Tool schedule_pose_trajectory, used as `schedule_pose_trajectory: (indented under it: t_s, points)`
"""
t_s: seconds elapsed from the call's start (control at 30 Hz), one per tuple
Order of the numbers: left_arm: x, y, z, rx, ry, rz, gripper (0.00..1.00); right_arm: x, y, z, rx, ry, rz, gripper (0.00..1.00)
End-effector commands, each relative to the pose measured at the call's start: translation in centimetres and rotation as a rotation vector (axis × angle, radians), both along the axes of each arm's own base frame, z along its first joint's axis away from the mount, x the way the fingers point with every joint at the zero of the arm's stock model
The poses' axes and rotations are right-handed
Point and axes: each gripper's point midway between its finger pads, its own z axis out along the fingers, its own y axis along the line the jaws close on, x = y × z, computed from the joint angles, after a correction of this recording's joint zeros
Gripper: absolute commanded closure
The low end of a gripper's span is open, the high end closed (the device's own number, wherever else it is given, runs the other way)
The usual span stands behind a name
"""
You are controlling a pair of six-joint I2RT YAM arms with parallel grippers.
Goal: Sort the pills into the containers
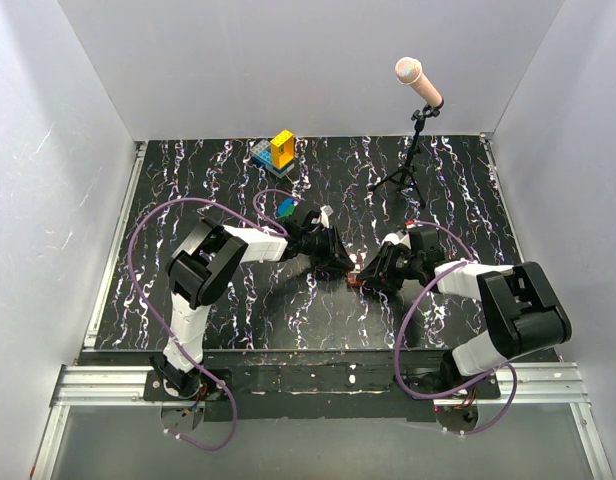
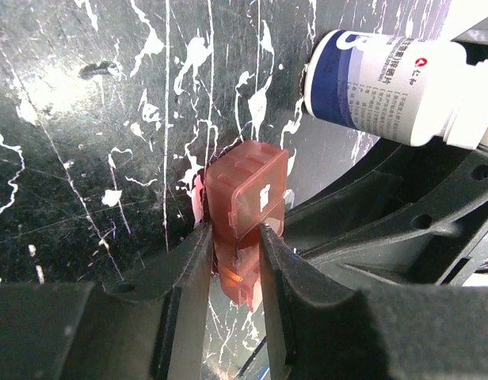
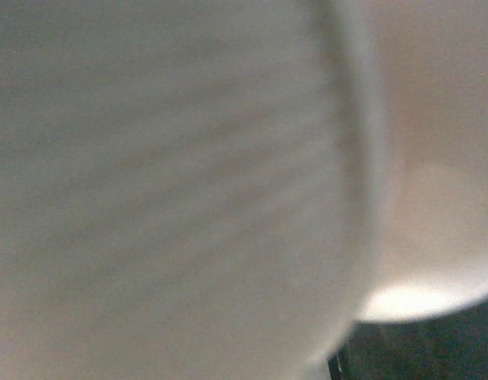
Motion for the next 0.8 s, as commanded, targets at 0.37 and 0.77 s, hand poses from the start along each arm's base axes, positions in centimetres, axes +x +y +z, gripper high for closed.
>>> schedule_pose_trajectory:
  t_s: [0.37, 0.77]
  points:
    - [-2.9, 2.4, -5.8, 0.189, 0.099, -0.001, 0.83, 0.8, 0.8, -0.7, -0.031, 0.033, 0.019, 0.62]
    - [-3.1, 2.5, -5.9, 0.194, 0.108, -0.006, 0.86, -0.1, 0.1, -2.6, -0.187, 0.095, 0.059, 0.67]
